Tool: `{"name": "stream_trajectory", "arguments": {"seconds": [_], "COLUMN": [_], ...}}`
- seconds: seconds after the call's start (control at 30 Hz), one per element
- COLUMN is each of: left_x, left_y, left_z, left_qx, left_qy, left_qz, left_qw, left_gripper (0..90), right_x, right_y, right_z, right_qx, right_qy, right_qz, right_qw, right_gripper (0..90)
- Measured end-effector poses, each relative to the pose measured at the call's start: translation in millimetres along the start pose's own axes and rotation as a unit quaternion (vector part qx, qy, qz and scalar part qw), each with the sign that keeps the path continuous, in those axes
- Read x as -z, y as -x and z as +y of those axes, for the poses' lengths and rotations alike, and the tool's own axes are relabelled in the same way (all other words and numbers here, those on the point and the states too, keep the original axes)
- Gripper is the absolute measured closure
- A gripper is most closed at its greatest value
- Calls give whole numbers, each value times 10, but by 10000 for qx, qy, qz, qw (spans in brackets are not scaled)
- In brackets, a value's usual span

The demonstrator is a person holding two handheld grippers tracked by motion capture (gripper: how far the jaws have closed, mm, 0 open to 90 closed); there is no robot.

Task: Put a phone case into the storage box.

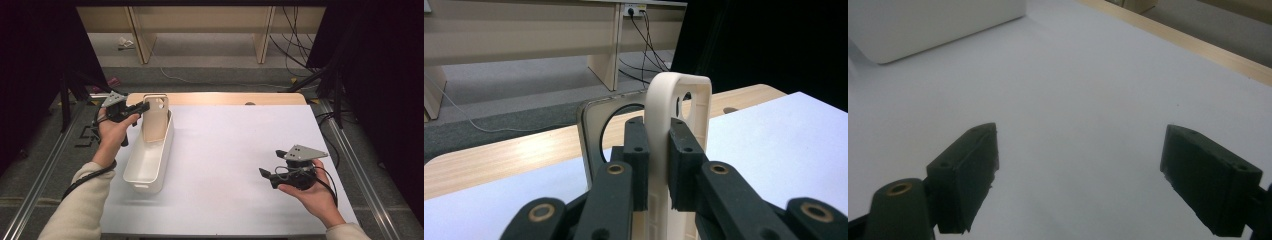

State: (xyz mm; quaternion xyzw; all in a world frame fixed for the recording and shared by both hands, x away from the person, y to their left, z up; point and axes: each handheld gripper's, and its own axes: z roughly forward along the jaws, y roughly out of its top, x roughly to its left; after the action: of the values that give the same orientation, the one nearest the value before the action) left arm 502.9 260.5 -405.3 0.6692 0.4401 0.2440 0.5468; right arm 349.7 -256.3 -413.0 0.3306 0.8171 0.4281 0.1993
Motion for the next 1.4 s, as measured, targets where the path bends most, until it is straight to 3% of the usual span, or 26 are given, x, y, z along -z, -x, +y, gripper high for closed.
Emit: {"name": "stream_trajectory", "arguments": {"seconds": [1.03,1.4], "left_x": [-95,-118], "left_y": [-69,-74], "left_z": [-59,-33], "left_qx": [-6,-148], "left_qy": [-256,-390], "left_qz": [151,275], "left_qw": [9996,9988], "left_gripper": [788,769], "right_x": [-1,0], "right_y": [-1,-2], "right_z": [-1,0], "right_qx": [0,1], "right_qy": [-4,-1], "right_qz": [6,5], "right_qw": [10000,10000], "right_gripper": [165,165]}}
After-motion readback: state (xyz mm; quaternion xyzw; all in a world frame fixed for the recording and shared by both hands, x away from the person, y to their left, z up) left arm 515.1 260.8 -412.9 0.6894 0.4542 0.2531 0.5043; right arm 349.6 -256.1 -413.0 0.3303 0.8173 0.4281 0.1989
